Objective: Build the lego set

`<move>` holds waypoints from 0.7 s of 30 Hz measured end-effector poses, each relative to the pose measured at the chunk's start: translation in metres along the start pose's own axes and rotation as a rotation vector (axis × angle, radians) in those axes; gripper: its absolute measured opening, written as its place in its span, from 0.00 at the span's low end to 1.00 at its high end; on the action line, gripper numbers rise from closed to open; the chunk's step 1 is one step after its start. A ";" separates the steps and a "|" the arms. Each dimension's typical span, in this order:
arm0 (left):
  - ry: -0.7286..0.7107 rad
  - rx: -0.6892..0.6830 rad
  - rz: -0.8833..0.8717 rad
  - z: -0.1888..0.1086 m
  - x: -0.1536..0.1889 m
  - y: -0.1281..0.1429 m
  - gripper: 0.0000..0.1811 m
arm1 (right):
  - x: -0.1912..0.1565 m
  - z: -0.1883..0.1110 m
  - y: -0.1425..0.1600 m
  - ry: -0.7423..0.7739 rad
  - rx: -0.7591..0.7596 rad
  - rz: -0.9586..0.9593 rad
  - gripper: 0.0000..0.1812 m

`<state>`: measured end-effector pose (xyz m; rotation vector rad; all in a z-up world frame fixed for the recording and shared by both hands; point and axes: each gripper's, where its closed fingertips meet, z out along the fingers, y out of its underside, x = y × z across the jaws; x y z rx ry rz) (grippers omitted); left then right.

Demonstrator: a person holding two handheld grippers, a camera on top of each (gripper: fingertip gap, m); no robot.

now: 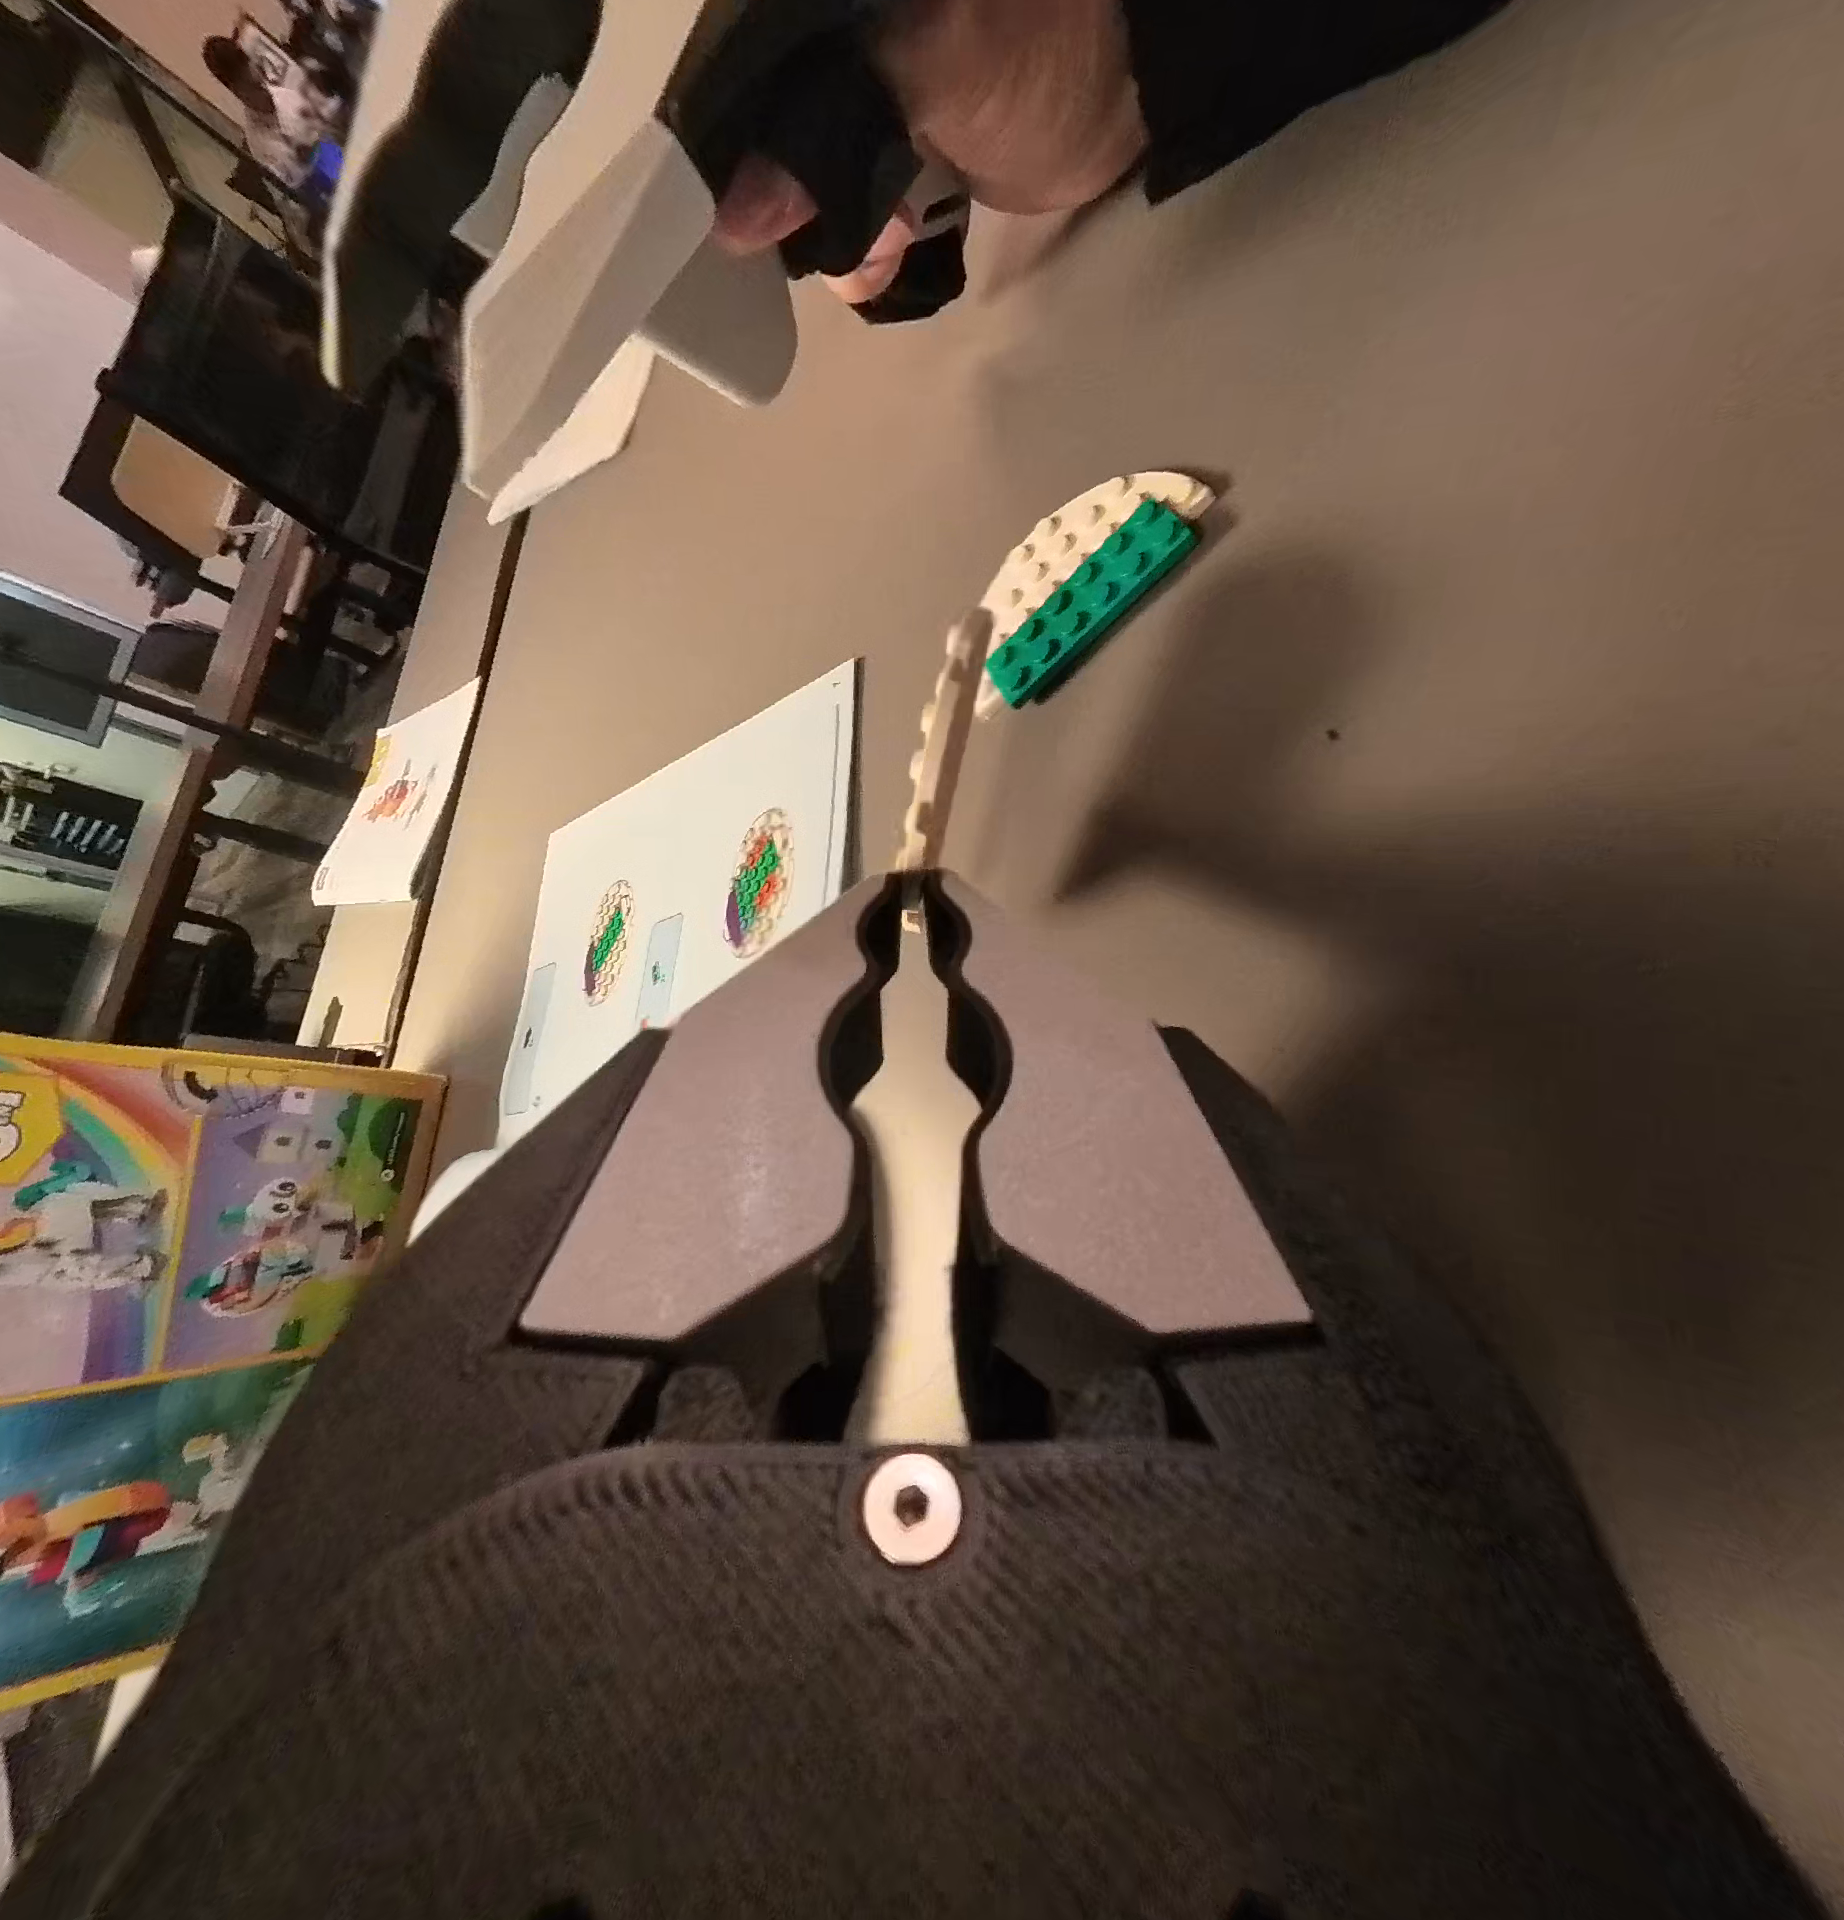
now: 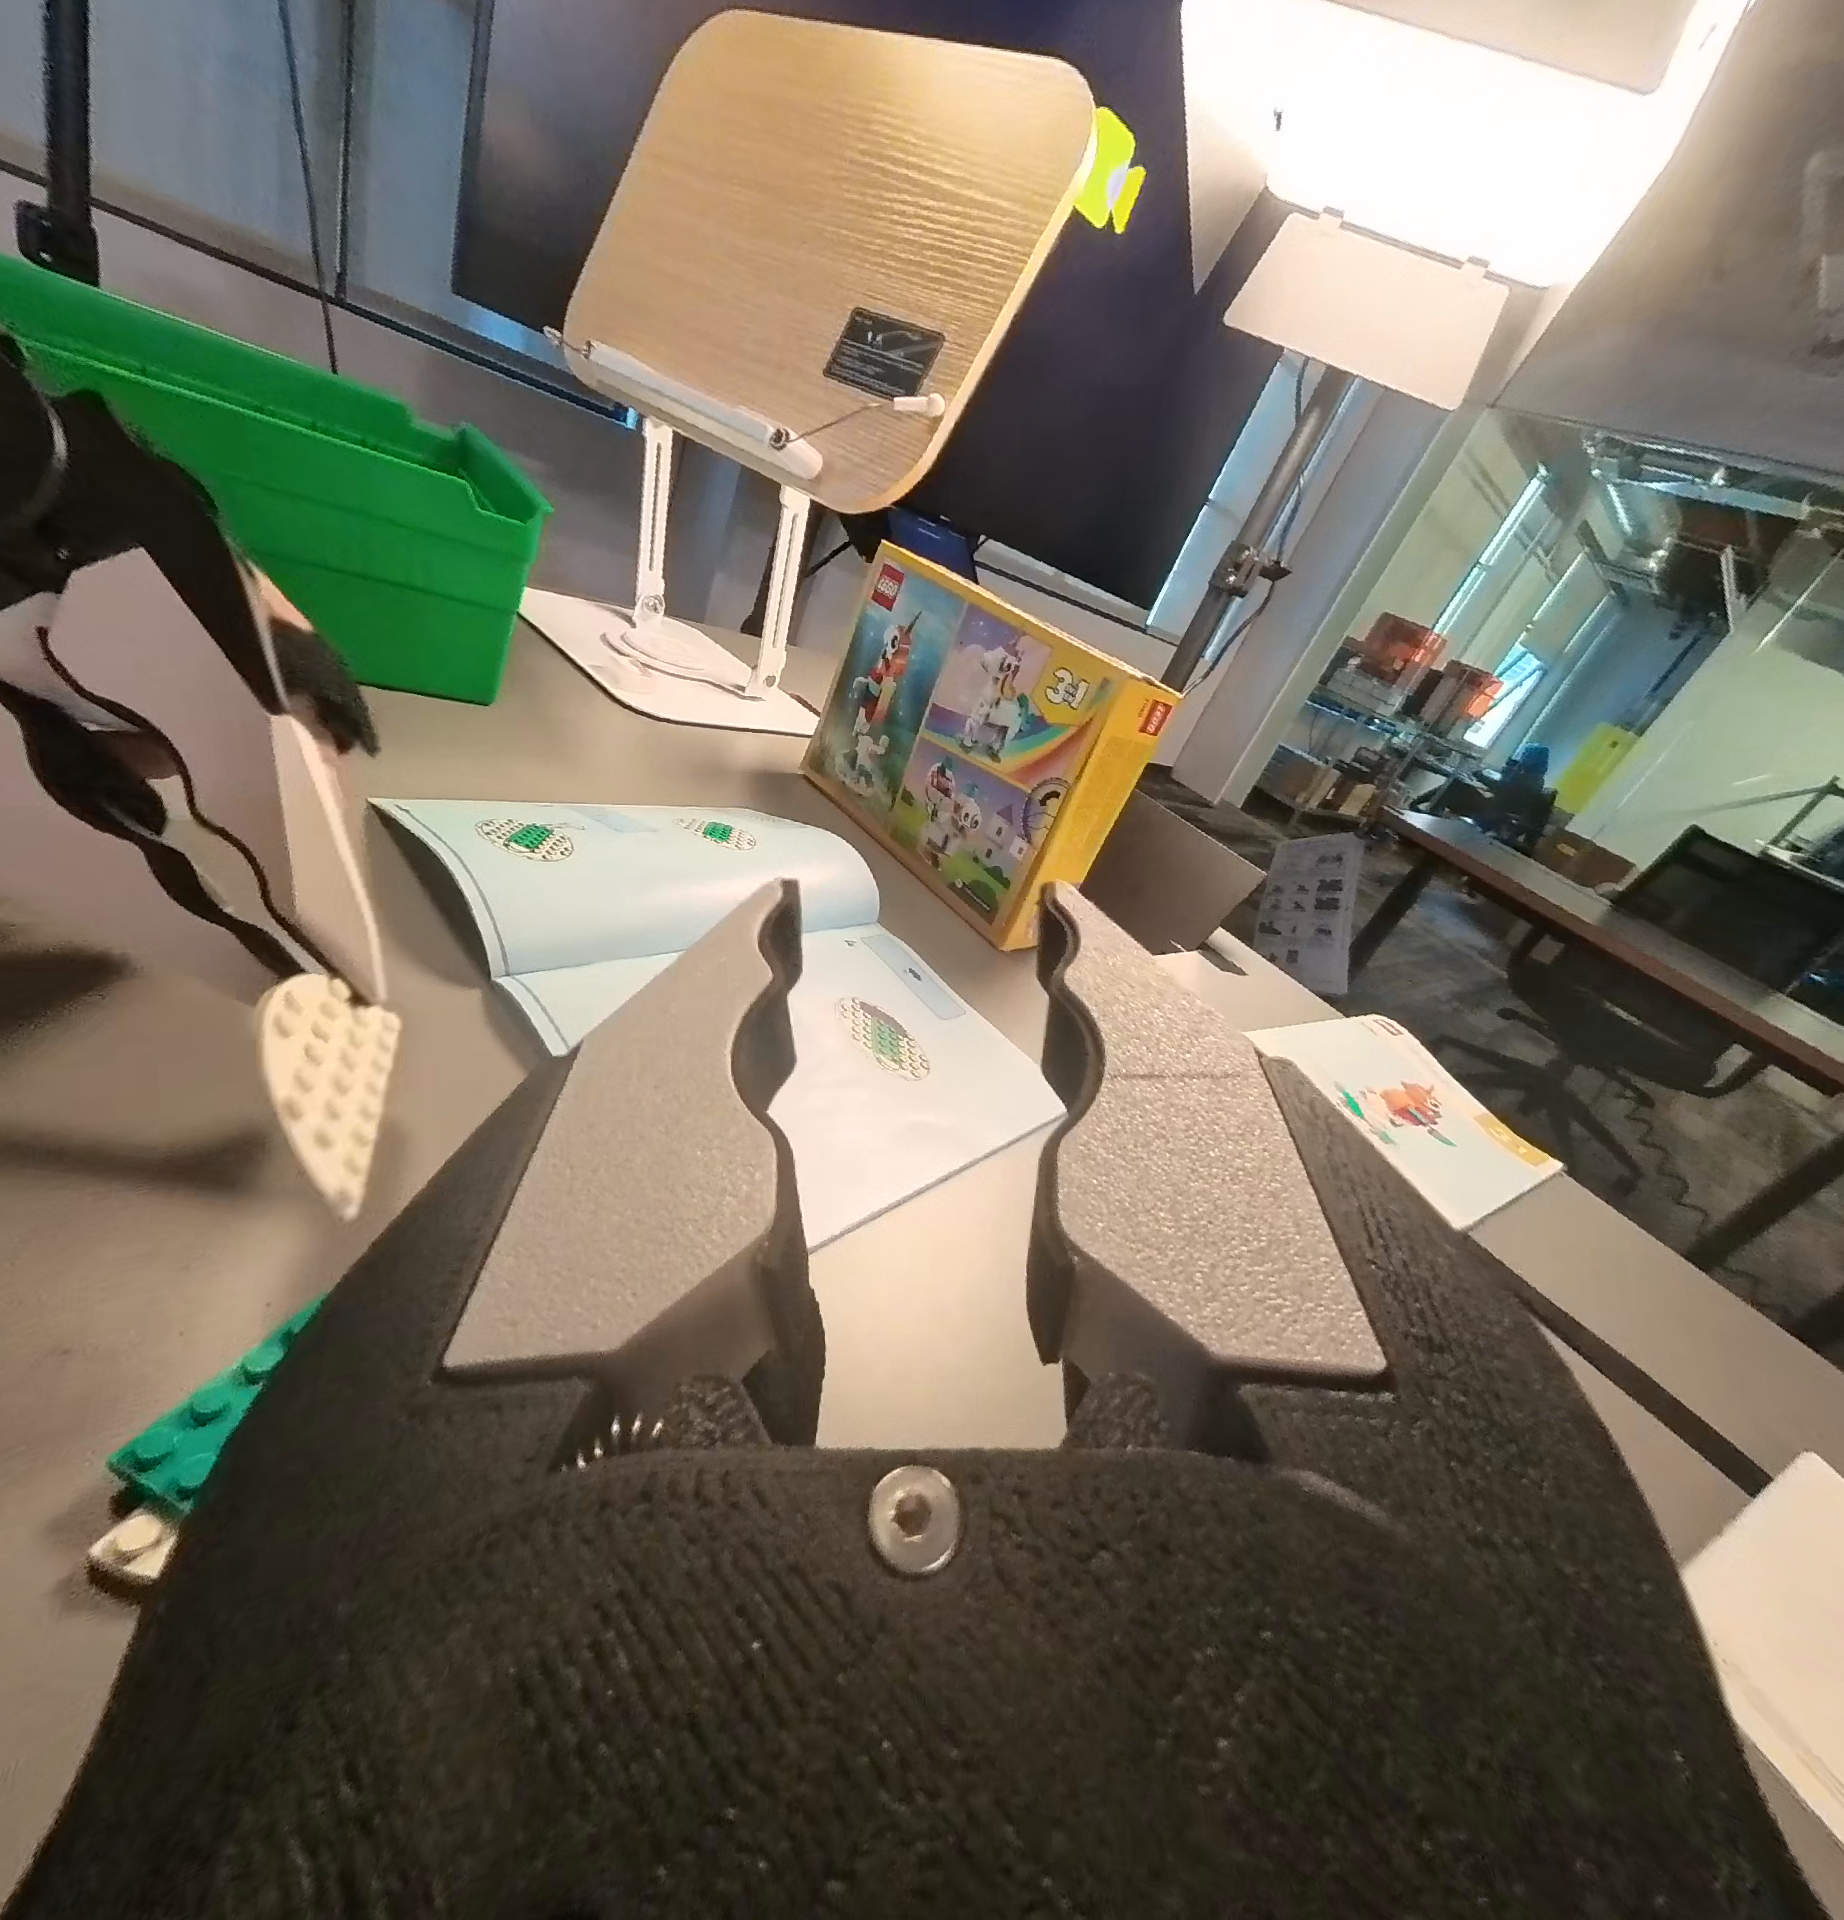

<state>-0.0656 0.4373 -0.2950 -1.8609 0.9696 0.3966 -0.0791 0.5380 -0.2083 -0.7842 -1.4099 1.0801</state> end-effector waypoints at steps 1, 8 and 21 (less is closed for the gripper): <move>0.012 0.002 0.009 0.000 0.004 0.000 0.02 | 0.000 0.000 0.000 0.002 -0.003 -0.004 0.25; -0.001 -0.033 0.080 0.001 0.014 0.006 0.02 | 0.002 -0.003 0.001 0.067 -0.033 -0.049 0.25; -0.055 -0.023 0.117 -0.002 0.016 0.003 0.02 | -0.014 -0.018 -0.001 0.169 -0.090 -0.088 0.25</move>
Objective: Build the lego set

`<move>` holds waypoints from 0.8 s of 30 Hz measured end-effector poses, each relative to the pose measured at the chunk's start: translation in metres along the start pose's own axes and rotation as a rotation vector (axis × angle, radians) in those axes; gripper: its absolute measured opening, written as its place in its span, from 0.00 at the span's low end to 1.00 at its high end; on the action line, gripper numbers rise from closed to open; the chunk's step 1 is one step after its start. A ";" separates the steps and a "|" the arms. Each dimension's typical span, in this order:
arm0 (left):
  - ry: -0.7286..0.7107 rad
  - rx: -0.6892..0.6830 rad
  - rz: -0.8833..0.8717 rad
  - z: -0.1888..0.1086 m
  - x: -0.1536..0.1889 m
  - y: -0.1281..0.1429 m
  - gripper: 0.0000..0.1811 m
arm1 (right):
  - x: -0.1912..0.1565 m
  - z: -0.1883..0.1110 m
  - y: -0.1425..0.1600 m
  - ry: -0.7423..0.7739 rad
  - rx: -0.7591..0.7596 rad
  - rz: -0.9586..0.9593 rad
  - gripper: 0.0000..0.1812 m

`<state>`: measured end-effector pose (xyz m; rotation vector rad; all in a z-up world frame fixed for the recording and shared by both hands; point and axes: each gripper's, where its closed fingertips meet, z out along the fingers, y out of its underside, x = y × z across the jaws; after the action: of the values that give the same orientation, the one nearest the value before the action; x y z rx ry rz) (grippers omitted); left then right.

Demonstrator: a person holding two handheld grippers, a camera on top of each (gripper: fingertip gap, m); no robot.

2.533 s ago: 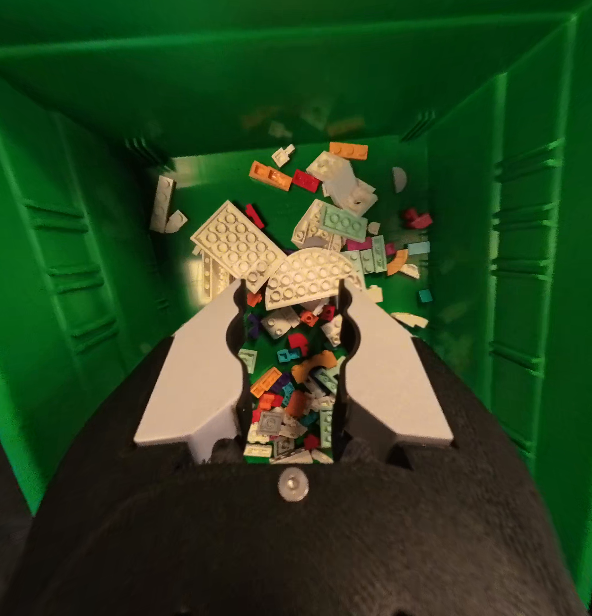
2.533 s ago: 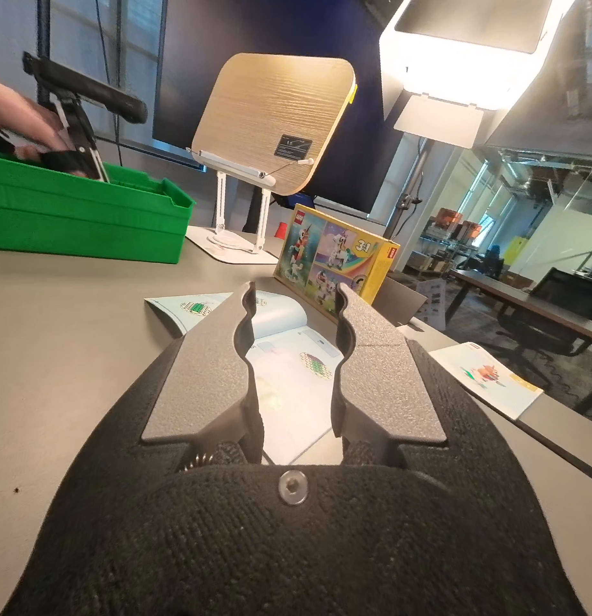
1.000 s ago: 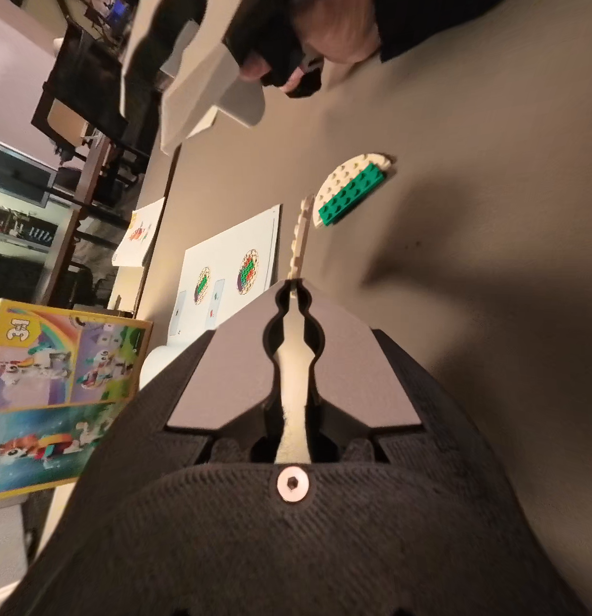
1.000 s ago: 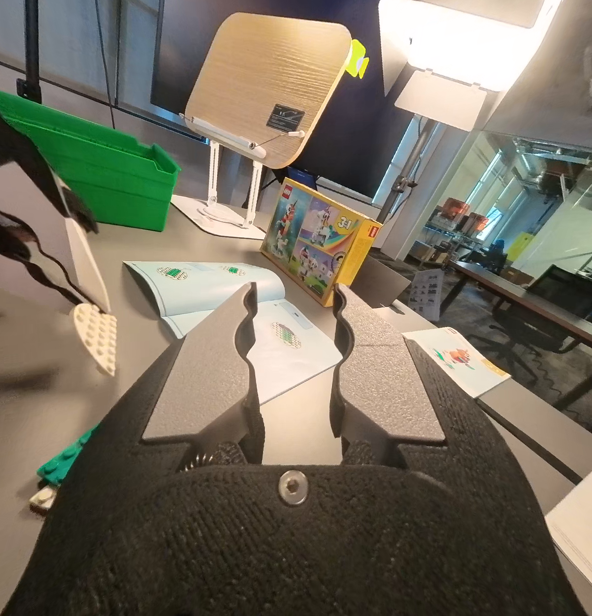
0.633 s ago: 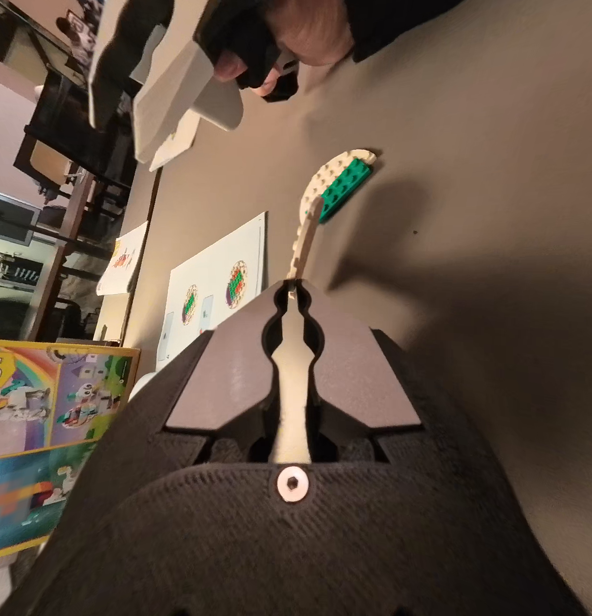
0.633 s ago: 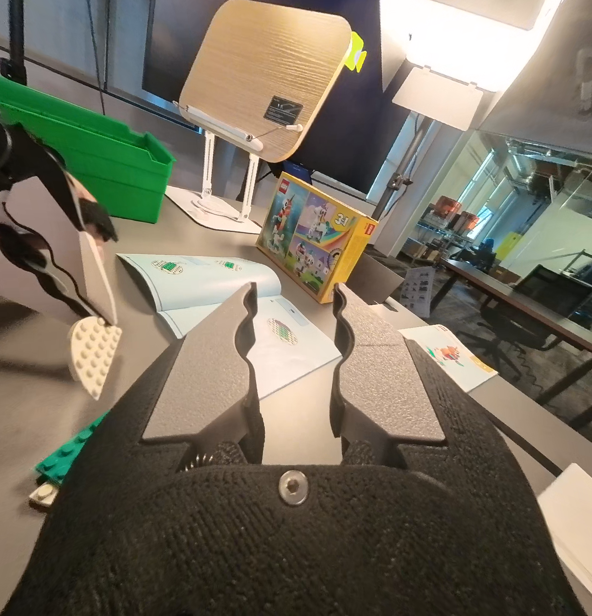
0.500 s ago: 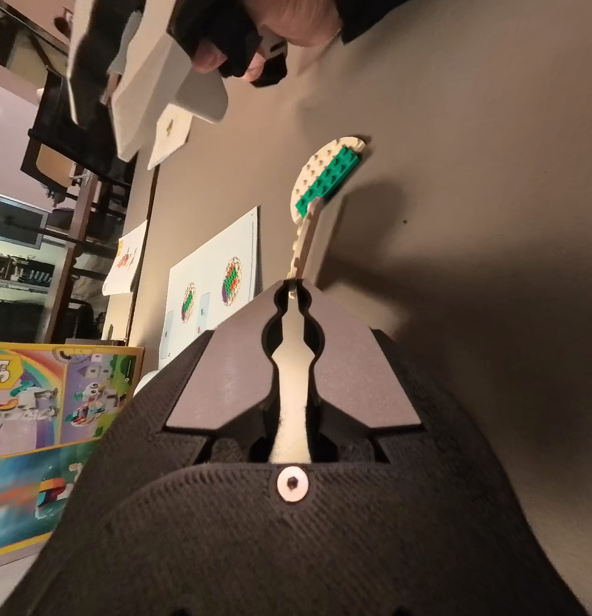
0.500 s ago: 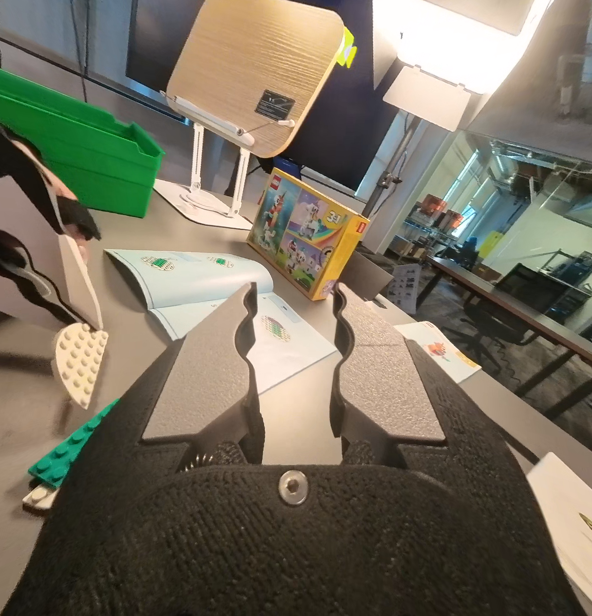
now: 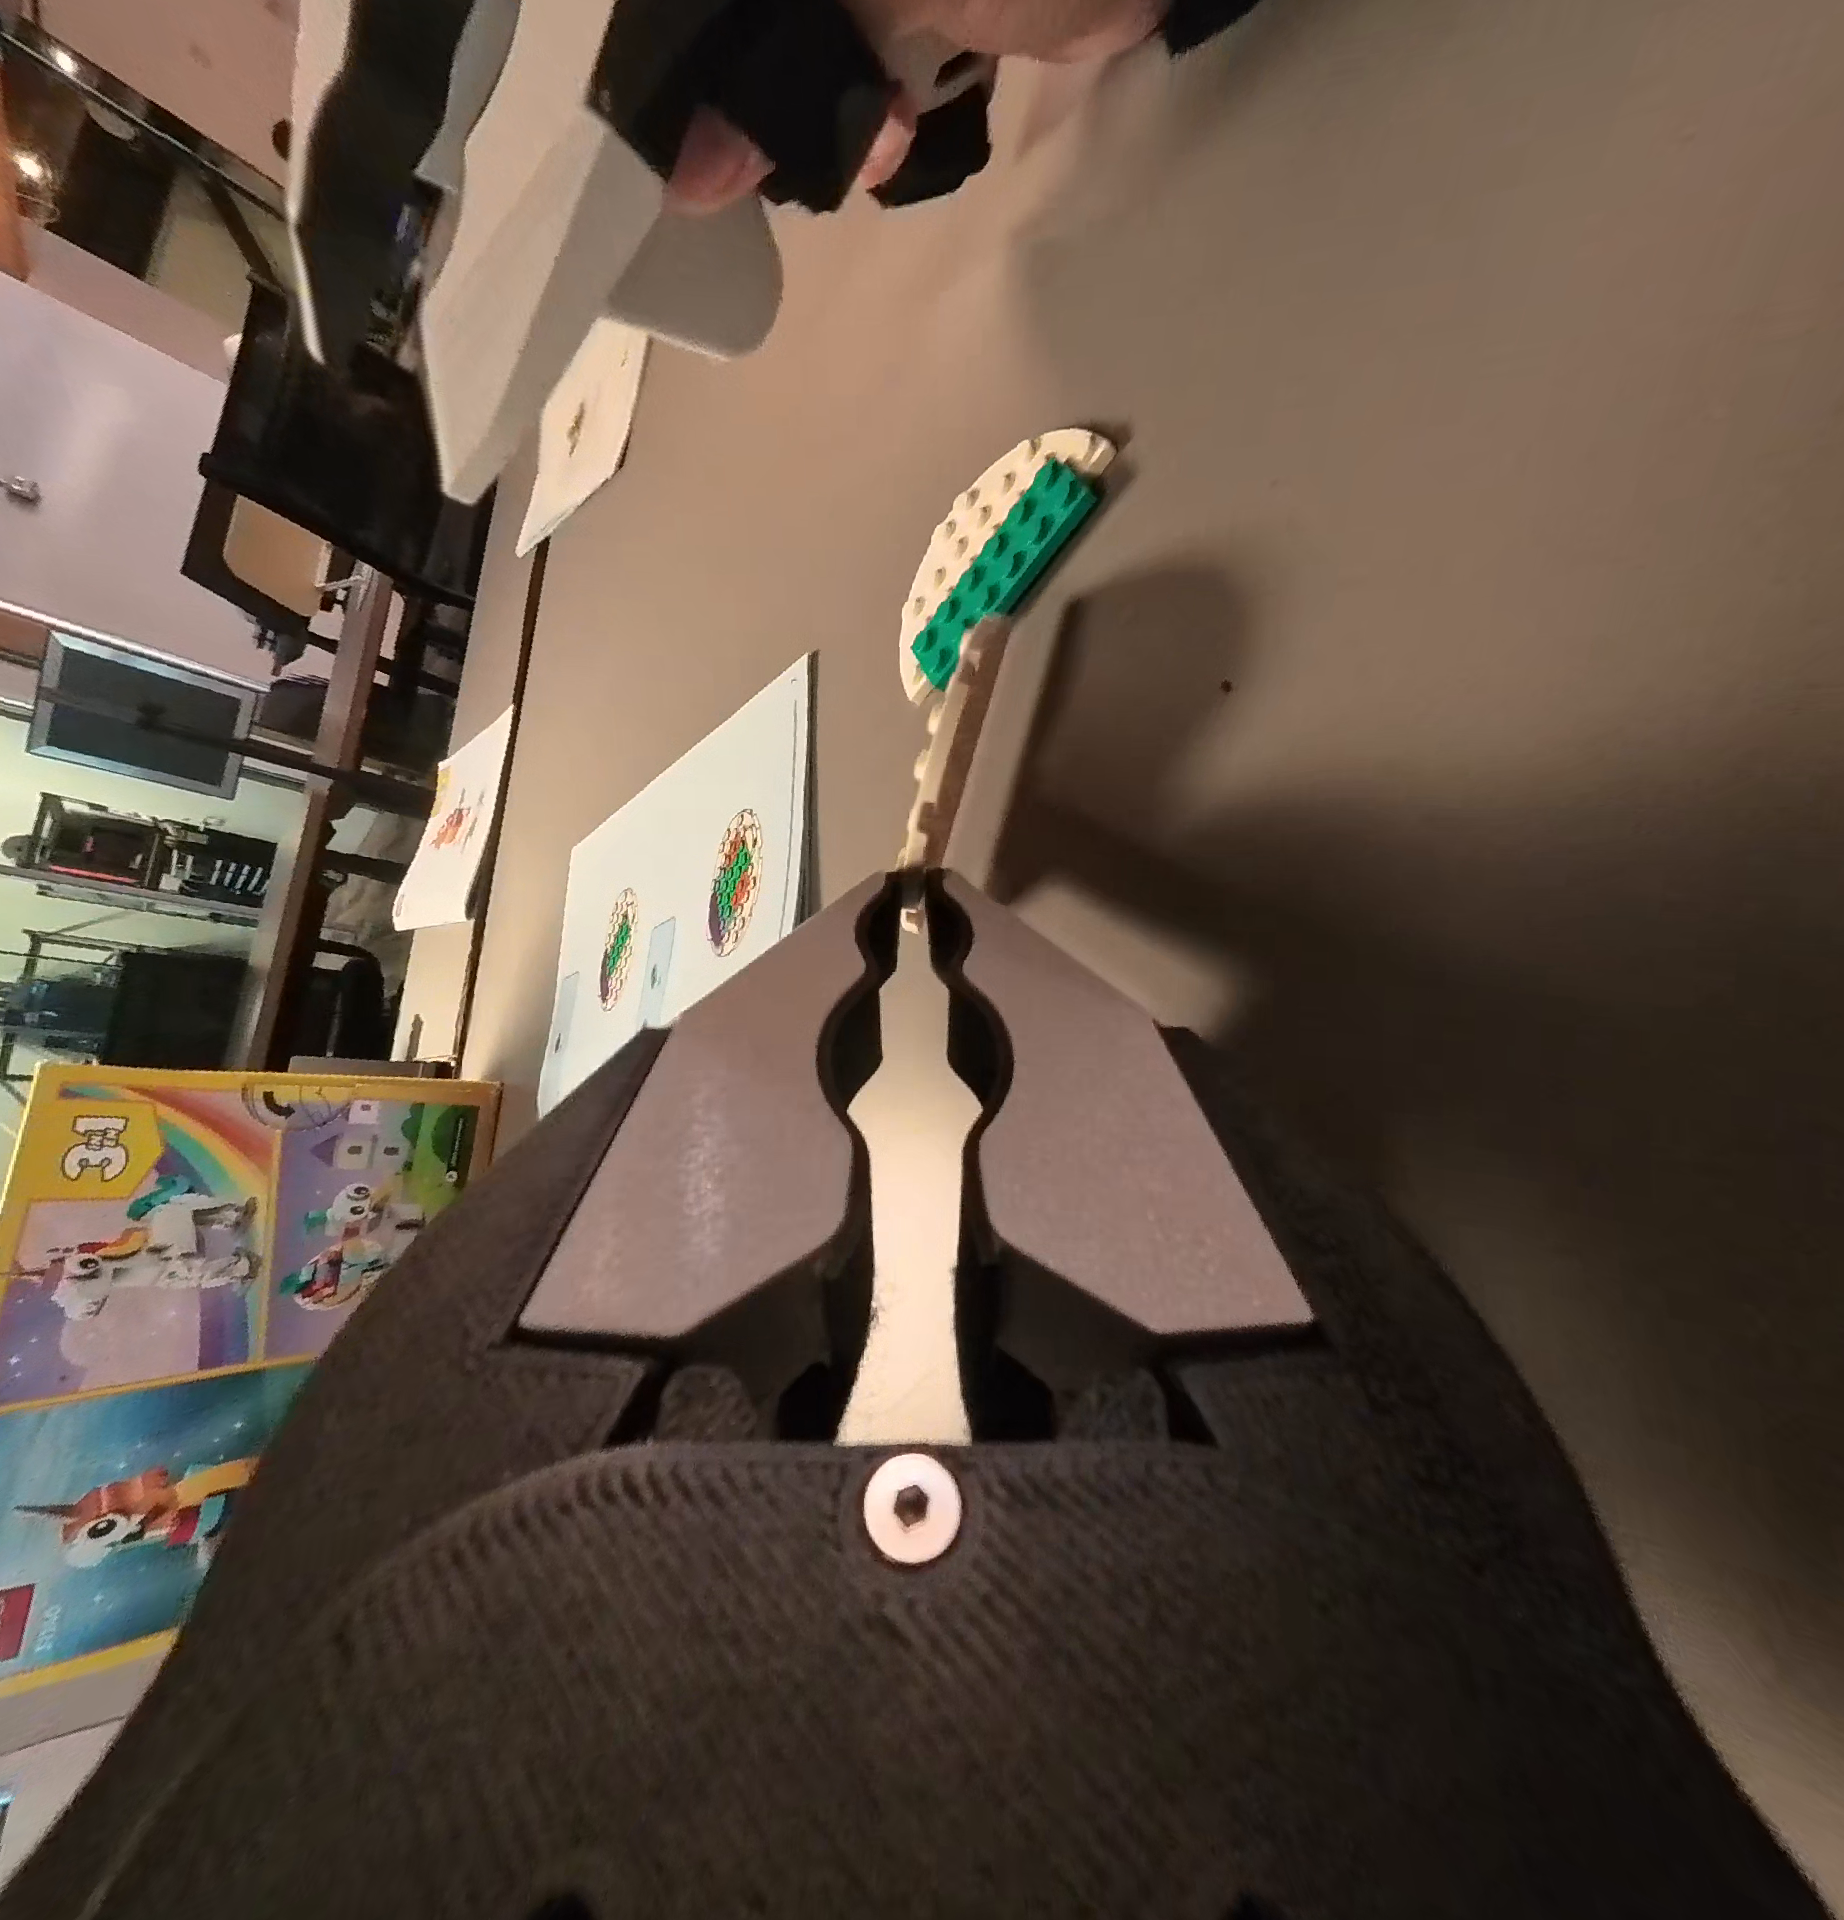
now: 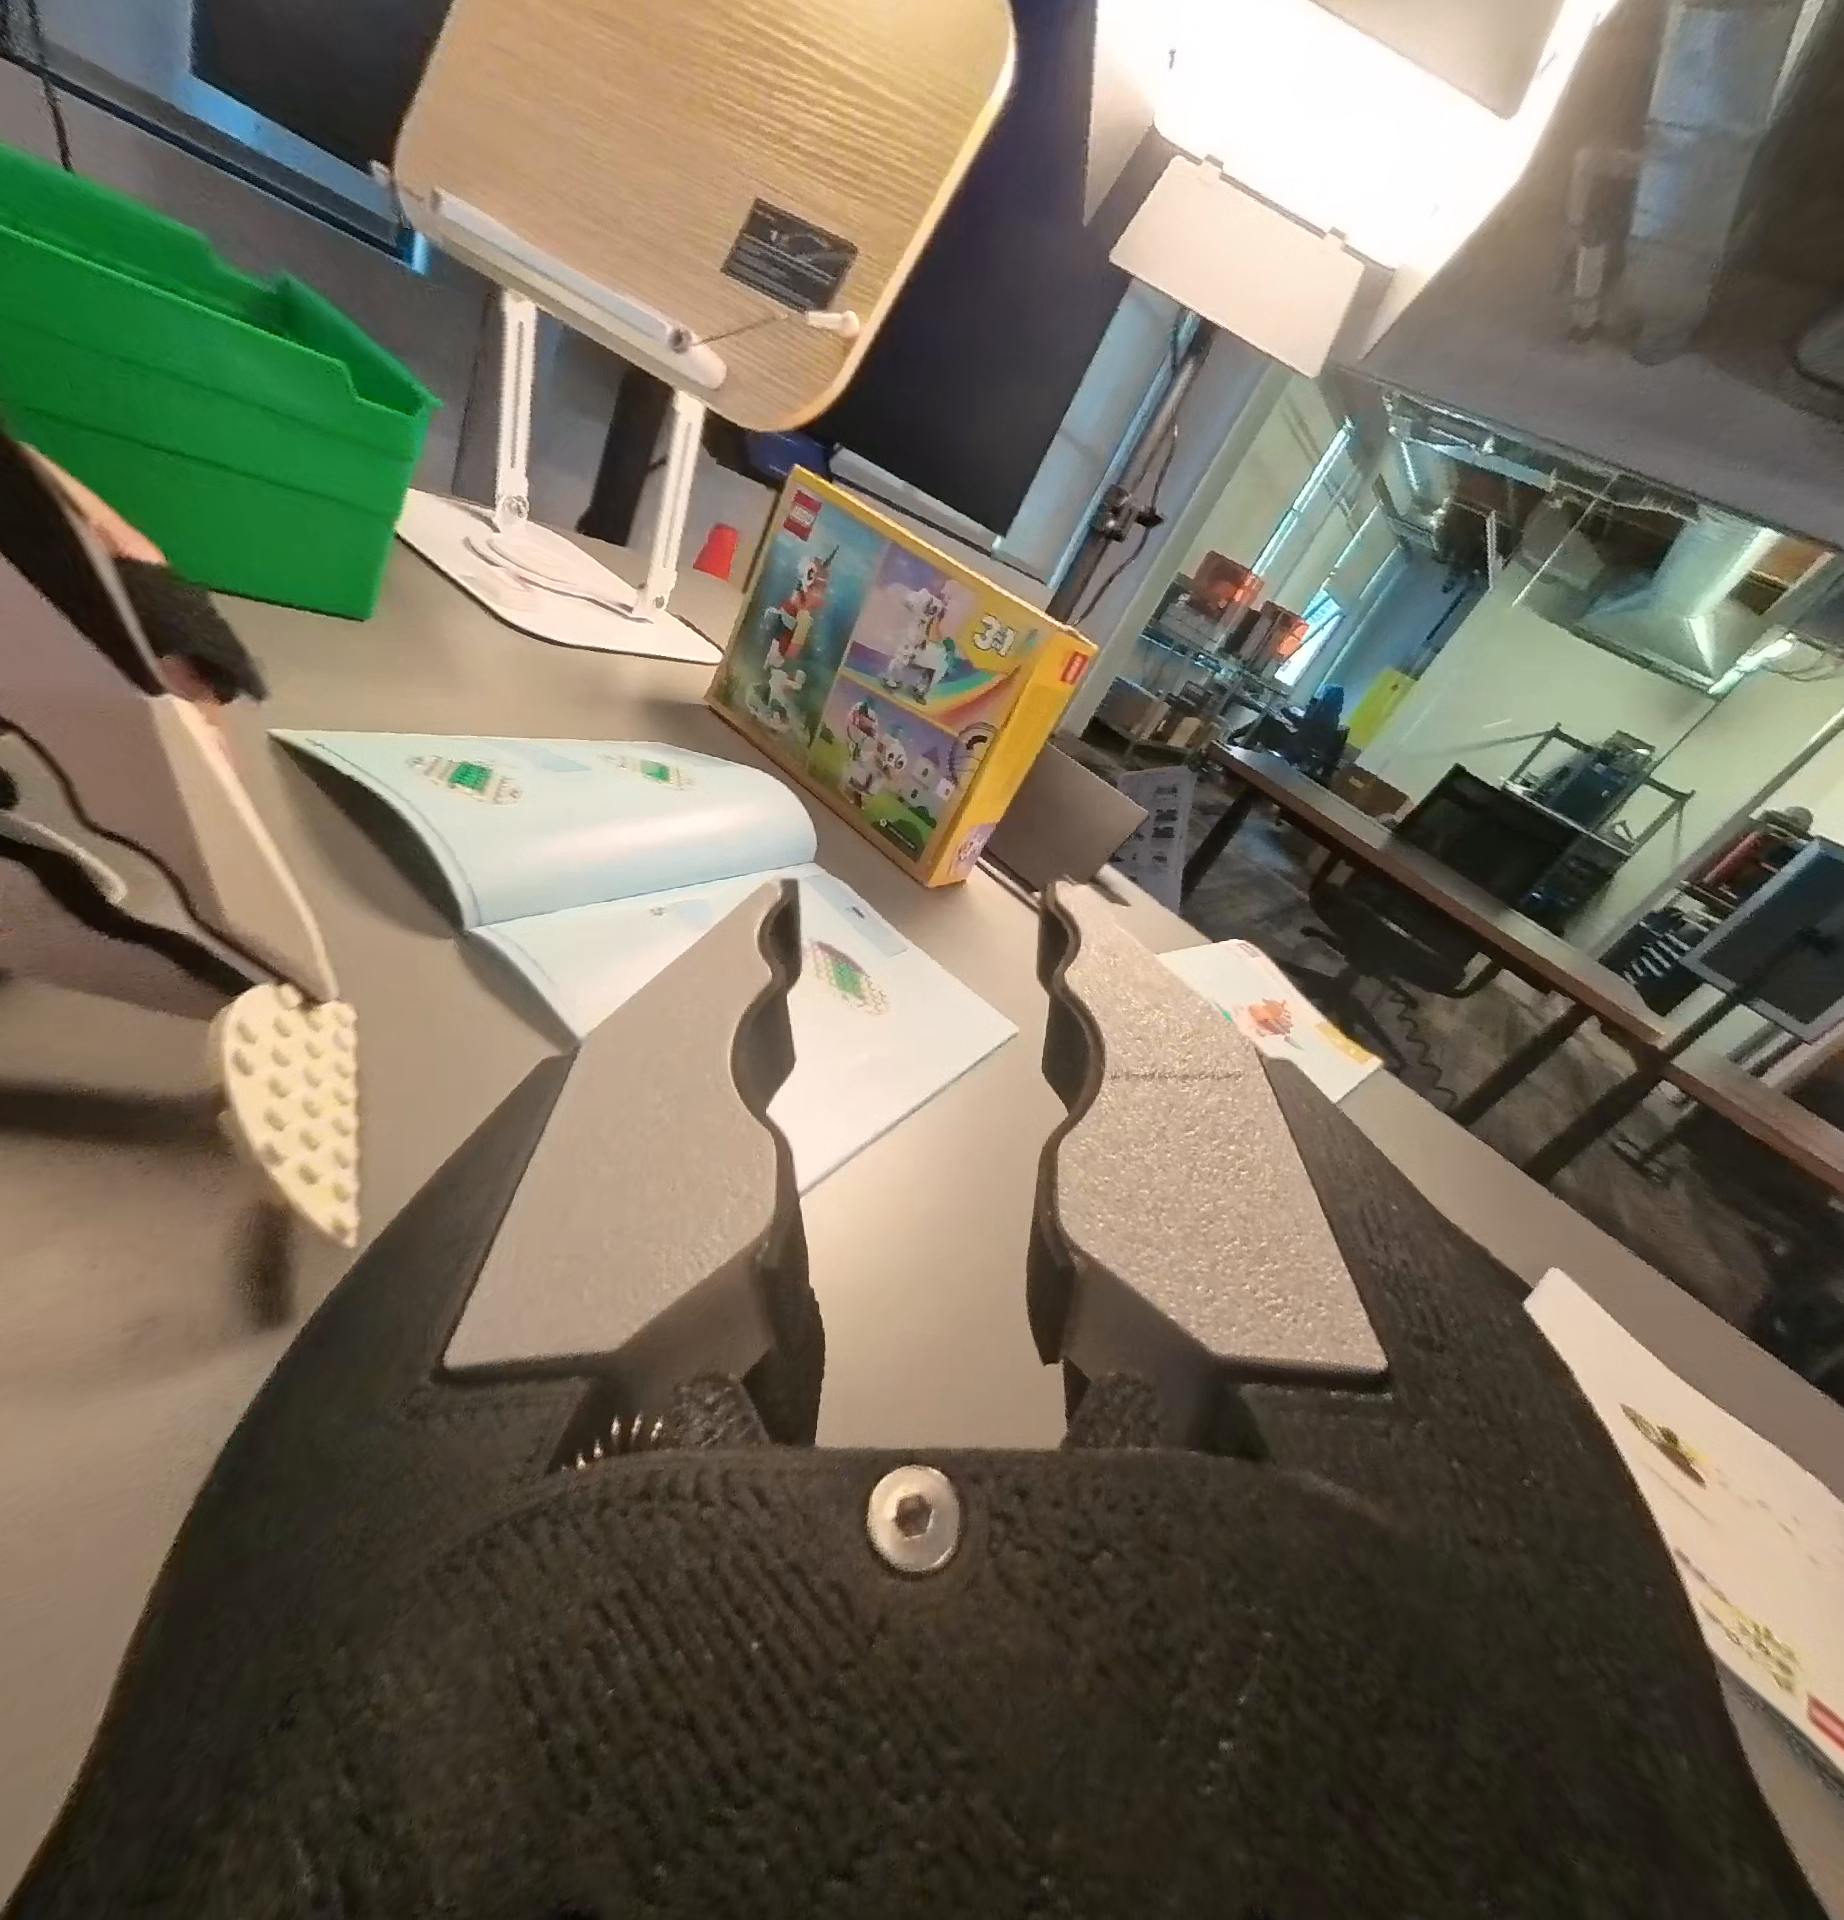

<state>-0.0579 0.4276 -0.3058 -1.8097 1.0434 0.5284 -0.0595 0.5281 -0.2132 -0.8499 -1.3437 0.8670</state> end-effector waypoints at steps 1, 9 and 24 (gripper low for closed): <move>-0.003 0.002 0.001 0.000 -0.001 0.001 0.02 | -0.003 -0.002 -0.001 -0.002 -0.003 -0.006 0.25; 0.031 -0.006 0.092 -0.006 0.001 0.011 0.02 | -0.003 -0.002 0.001 -0.008 -0.004 0.000 0.25; 0.166 0.015 -0.094 -0.025 0.006 0.010 0.30 | -0.017 0.007 -0.001 -0.226 0.063 0.043 0.31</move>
<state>-0.0648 0.4011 -0.3038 -1.9044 1.0637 0.3169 -0.0669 0.5126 -0.2200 -0.7510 -1.4891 1.0585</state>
